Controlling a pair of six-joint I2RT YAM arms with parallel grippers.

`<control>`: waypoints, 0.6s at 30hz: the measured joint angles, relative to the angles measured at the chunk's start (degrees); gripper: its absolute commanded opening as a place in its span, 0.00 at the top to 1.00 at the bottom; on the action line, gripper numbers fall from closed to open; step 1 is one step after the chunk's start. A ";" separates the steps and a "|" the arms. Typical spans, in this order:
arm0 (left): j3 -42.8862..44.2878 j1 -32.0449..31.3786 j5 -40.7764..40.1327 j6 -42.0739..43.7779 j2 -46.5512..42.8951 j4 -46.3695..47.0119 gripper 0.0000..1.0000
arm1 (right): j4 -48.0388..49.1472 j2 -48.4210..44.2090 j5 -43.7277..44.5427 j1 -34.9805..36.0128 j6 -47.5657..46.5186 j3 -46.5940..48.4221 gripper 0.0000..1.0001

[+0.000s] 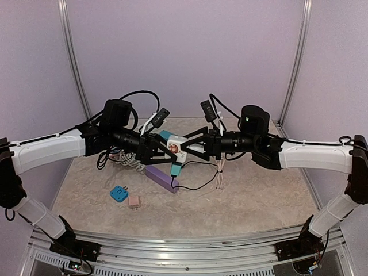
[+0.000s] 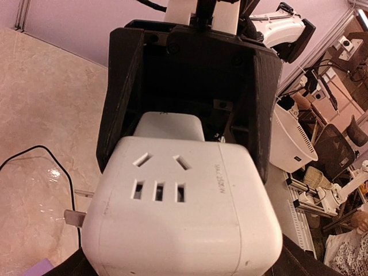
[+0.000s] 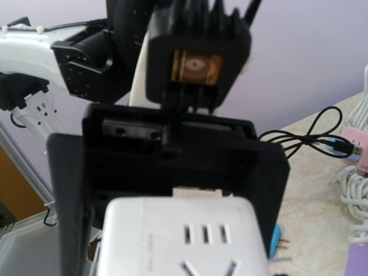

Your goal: Pull the plug off the socket

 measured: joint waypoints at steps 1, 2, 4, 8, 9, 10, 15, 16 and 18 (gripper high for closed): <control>0.00 0.00 -0.17 -0.15 0.04 0.07 0.21 | 0.00 0.09 0.02 0.04 -0.04 0.00 1.00; 0.00 0.00 -0.31 -0.37 0.11 0.09 0.22 | -0.02 0.17 0.00 0.11 -0.15 0.02 1.00; 0.00 0.00 -0.52 -0.68 0.44 0.11 0.25 | -0.02 0.33 0.00 0.26 -0.24 0.07 1.00; 0.00 0.00 -0.85 -1.14 1.20 0.11 0.26 | -0.02 0.63 0.00 0.37 -0.26 0.09 1.00; 0.00 0.00 -0.85 -1.16 1.27 0.11 0.26 | -0.02 0.70 0.00 0.39 -0.26 0.09 1.00; 0.00 0.00 -0.87 -1.22 1.29 0.11 0.26 | -0.04 0.79 0.00 0.42 -0.28 0.09 1.00; 0.00 0.00 -0.90 -1.79 1.29 0.13 0.32 | -0.11 0.92 0.04 0.44 -0.44 0.15 1.00; 0.00 0.00 -0.90 -1.90 1.29 0.11 0.34 | -0.11 1.03 0.04 0.44 -0.44 0.22 1.00; 0.00 0.02 -0.83 -2.08 1.29 0.11 0.39 | -0.24 1.14 0.15 0.44 -0.44 0.39 1.00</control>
